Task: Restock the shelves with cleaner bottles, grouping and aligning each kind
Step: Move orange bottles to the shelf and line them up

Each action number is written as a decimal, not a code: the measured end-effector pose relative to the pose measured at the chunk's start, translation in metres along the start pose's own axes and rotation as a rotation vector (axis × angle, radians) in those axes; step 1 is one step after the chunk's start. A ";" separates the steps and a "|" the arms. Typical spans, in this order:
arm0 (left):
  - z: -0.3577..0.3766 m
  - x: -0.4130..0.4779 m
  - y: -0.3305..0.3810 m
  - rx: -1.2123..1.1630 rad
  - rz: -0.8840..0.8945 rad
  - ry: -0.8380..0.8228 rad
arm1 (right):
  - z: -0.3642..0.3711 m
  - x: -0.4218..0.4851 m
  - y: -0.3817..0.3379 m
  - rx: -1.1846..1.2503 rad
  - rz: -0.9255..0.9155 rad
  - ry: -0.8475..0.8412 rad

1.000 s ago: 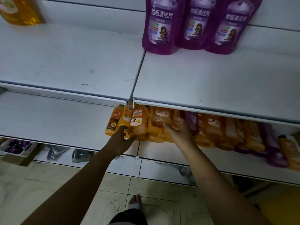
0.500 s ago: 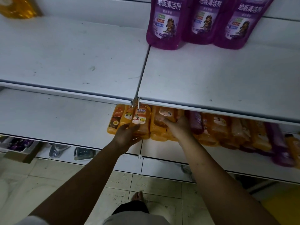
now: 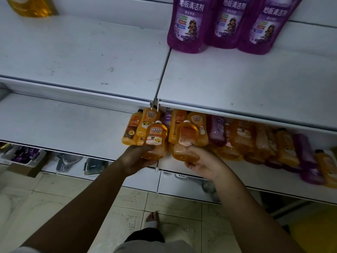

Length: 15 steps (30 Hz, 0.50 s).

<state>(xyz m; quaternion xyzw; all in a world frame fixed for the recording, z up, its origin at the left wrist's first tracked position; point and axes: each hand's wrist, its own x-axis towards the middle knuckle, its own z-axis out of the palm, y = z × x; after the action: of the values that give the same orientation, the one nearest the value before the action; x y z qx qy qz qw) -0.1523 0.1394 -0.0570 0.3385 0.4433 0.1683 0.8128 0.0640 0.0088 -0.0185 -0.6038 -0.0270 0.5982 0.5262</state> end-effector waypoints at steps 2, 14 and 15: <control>-0.003 -0.010 -0.008 0.016 -0.027 -0.028 | -0.006 -0.014 0.004 0.036 0.063 -0.107; -0.006 -0.135 -0.055 0.123 0.279 -0.084 | -0.020 -0.098 0.048 -0.579 -0.335 -0.144; -0.004 -0.152 -0.058 0.127 0.320 -0.041 | -0.018 -0.108 0.053 -0.589 -0.361 -0.154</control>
<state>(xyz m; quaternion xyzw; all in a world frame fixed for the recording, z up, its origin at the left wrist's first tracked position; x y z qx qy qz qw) -0.2407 0.0127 -0.0069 0.4589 0.3769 0.2603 0.7613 0.0158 -0.0972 0.0165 -0.6683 -0.3441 0.5058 0.4231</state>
